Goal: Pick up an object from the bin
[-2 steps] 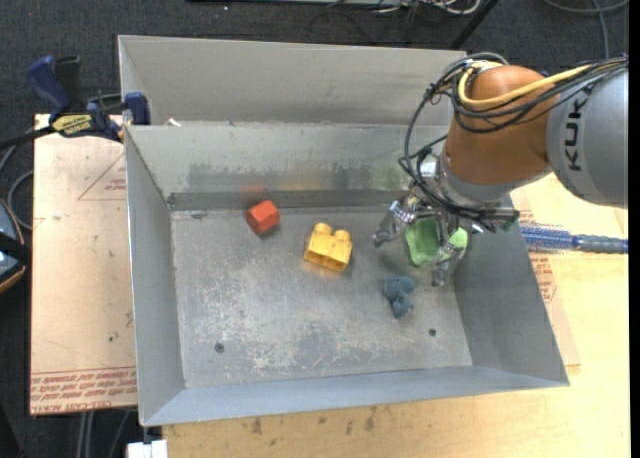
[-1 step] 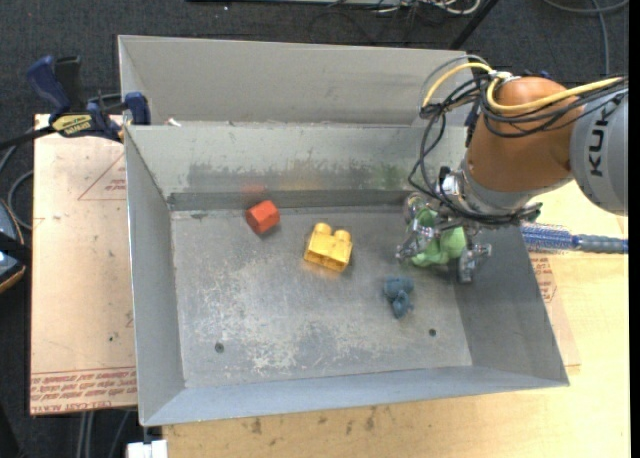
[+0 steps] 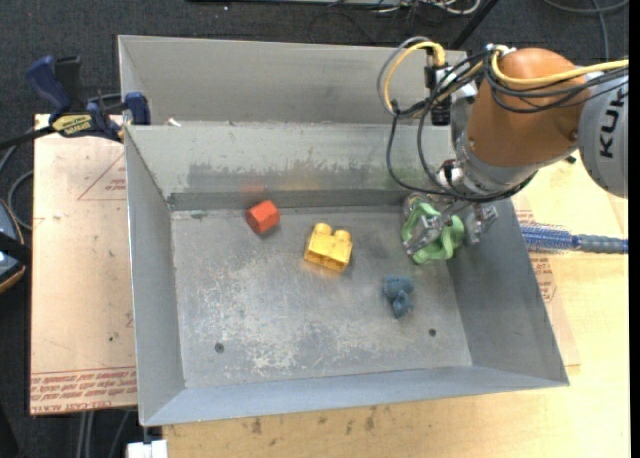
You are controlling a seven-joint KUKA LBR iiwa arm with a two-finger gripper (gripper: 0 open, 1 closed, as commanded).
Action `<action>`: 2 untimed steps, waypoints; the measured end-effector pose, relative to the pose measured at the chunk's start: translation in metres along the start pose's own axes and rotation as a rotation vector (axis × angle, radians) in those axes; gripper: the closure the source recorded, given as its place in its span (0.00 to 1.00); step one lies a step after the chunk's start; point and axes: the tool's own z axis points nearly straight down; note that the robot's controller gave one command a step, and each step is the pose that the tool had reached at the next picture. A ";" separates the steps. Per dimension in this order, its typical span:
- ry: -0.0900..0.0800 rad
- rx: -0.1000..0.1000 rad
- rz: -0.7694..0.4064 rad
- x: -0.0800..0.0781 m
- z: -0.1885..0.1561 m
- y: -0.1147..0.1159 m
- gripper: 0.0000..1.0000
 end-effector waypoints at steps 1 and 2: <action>-0.010 0.001 -0.306 -0.010 0.044 -0.023 0.00; 0.004 0.006 -0.304 -0.003 0.041 -0.024 1.00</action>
Offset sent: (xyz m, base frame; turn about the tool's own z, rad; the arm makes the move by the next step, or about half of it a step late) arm 0.0192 0.0066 -0.0476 -0.3104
